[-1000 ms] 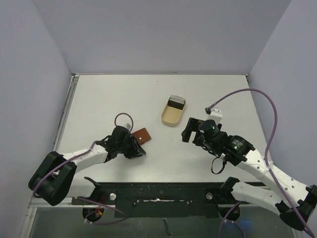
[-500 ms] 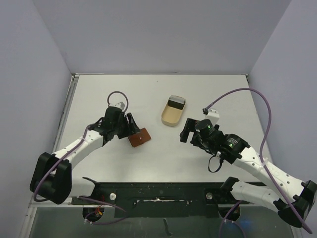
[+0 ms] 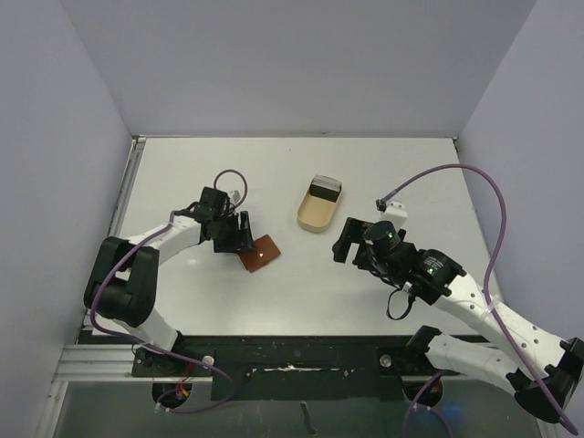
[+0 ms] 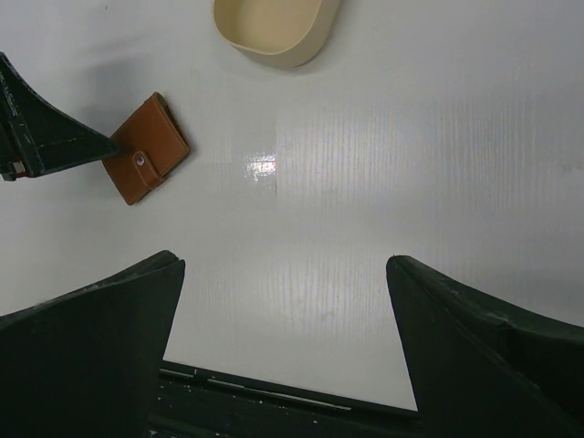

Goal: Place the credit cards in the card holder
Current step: Adjust the card holder at the center of the board, then pick up the card holder from the center of the board.

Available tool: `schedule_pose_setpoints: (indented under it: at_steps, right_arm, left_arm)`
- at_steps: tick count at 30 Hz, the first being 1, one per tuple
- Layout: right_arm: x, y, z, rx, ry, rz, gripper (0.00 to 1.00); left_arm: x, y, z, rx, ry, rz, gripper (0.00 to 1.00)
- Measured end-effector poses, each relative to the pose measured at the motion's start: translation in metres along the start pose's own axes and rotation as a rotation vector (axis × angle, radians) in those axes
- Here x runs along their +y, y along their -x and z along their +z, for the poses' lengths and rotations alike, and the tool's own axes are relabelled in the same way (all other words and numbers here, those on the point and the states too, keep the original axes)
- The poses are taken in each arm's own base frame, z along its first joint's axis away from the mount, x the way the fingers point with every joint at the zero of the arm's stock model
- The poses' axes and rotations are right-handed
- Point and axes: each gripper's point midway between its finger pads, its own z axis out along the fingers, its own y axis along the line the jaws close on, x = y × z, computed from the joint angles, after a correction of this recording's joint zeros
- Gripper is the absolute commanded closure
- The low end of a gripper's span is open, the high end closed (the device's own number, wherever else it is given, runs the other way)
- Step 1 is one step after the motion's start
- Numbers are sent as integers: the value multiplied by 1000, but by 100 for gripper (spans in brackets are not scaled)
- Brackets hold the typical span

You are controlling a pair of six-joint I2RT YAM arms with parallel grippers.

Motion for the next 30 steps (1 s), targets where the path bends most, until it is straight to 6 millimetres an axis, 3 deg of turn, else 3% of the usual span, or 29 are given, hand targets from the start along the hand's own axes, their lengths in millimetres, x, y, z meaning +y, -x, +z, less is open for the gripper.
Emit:
schedule_pose_setpoints:
  at_steps: [5,15,30]
  right_arm:
    - [-2,-1,-1,-2,1,1,1]
    - [-3,-4,3,11,-11,-6,2]
    - [-2,-5,3,12,-10,1,3]
  left_arm:
    - [-14,-12,2,35,-57,8,52]
    - [-62,-71,7,142,-206,-23,57]
    - [-58,-21,3,-66,-101,-90,61]
